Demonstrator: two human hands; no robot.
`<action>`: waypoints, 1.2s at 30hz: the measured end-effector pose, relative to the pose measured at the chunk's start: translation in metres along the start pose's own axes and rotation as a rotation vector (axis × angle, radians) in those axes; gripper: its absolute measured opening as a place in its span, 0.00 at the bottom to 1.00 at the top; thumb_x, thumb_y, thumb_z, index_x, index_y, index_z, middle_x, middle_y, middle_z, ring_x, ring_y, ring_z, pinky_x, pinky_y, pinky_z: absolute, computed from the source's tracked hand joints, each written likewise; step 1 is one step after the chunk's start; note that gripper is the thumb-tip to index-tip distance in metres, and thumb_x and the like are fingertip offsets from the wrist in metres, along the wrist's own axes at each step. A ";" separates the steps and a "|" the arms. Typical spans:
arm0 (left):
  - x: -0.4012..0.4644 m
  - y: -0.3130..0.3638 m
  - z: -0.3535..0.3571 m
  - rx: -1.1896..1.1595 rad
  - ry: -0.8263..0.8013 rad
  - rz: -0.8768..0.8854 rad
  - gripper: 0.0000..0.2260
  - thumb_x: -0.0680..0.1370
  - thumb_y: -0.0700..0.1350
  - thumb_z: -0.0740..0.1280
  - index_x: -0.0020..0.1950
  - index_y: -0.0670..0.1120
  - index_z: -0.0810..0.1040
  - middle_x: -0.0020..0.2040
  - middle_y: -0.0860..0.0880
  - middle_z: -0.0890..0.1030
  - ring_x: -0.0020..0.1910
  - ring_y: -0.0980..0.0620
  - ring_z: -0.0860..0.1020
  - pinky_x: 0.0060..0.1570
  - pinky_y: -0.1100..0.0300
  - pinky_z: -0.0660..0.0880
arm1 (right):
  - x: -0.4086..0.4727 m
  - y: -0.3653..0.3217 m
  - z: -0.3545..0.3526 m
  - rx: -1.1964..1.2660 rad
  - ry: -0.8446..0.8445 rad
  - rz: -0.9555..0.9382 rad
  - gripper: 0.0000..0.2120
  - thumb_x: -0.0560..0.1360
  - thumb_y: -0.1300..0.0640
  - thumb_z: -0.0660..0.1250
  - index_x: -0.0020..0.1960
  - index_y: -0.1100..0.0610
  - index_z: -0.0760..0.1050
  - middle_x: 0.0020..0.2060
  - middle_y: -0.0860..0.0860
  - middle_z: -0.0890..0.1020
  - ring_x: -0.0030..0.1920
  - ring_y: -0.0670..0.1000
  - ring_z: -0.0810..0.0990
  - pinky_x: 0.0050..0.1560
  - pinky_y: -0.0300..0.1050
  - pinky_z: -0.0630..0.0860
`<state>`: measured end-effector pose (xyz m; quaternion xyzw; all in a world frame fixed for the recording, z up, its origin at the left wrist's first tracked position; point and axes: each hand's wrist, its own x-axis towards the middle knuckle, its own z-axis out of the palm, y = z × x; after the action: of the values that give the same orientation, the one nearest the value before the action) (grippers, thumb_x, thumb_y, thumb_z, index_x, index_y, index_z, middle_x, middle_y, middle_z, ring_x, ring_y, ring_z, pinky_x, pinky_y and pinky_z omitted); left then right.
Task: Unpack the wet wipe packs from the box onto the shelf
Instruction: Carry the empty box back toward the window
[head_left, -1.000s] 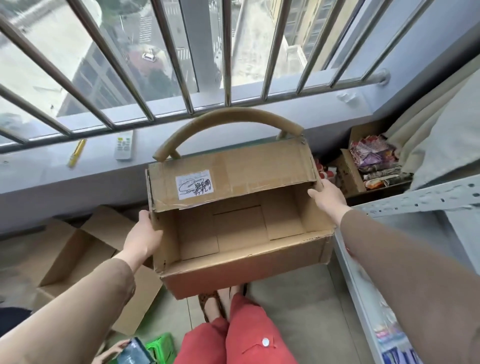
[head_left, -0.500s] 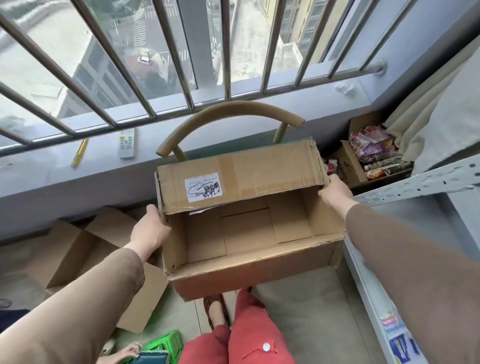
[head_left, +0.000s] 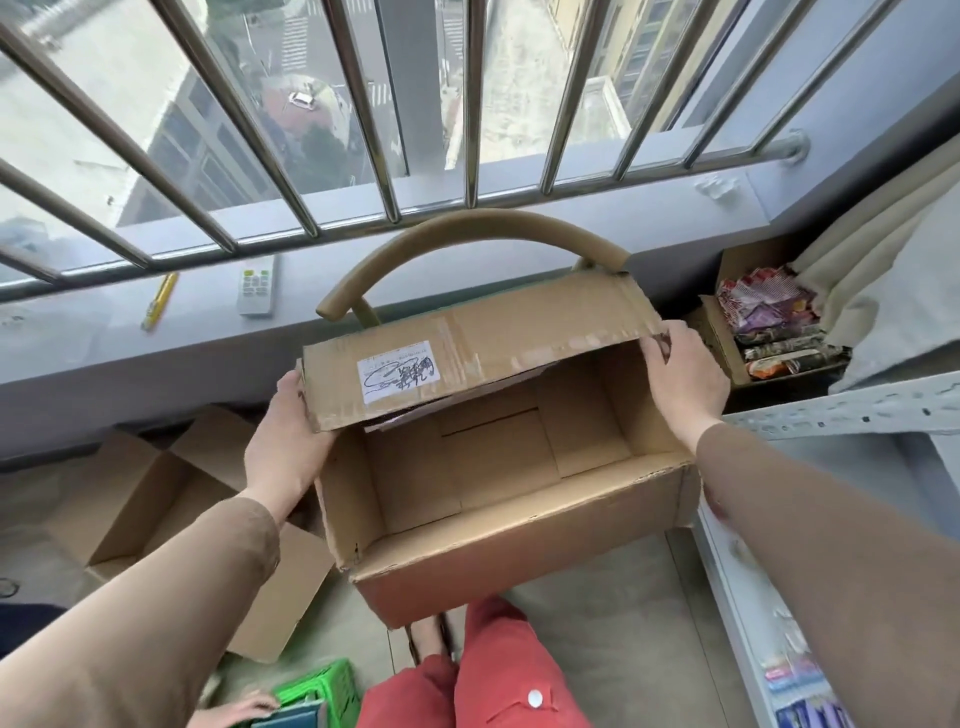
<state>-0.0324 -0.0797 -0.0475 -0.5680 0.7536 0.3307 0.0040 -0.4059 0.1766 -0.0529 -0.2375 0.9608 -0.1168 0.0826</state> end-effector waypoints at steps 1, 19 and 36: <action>-0.001 0.004 -0.005 -0.018 0.058 0.016 0.28 0.73 0.62 0.69 0.69 0.60 0.61 0.63 0.55 0.79 0.57 0.48 0.80 0.53 0.48 0.77 | 0.005 -0.004 -0.005 0.028 0.011 0.004 0.18 0.82 0.39 0.52 0.60 0.49 0.70 0.55 0.52 0.79 0.54 0.61 0.80 0.46 0.53 0.71; 0.111 0.067 -0.025 -0.174 0.168 -0.111 0.26 0.74 0.65 0.66 0.61 0.46 0.72 0.57 0.46 0.79 0.56 0.43 0.78 0.56 0.48 0.75 | 0.041 0.004 0.026 -0.046 -0.352 0.068 0.40 0.79 0.65 0.56 0.78 0.37 0.41 0.68 0.59 0.74 0.57 0.65 0.79 0.54 0.57 0.76; 0.066 0.053 -0.027 -0.168 0.132 -0.114 0.28 0.79 0.57 0.65 0.72 0.43 0.64 0.60 0.43 0.77 0.61 0.40 0.75 0.57 0.50 0.69 | -0.002 -0.011 0.010 -0.123 -0.246 0.001 0.38 0.76 0.57 0.68 0.80 0.52 0.52 0.75 0.55 0.67 0.73 0.62 0.65 0.67 0.61 0.71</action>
<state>-0.0918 -0.1421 -0.0254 -0.6288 0.6885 0.3536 -0.0744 -0.3975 0.1664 -0.0598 -0.2544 0.9488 -0.0276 0.1853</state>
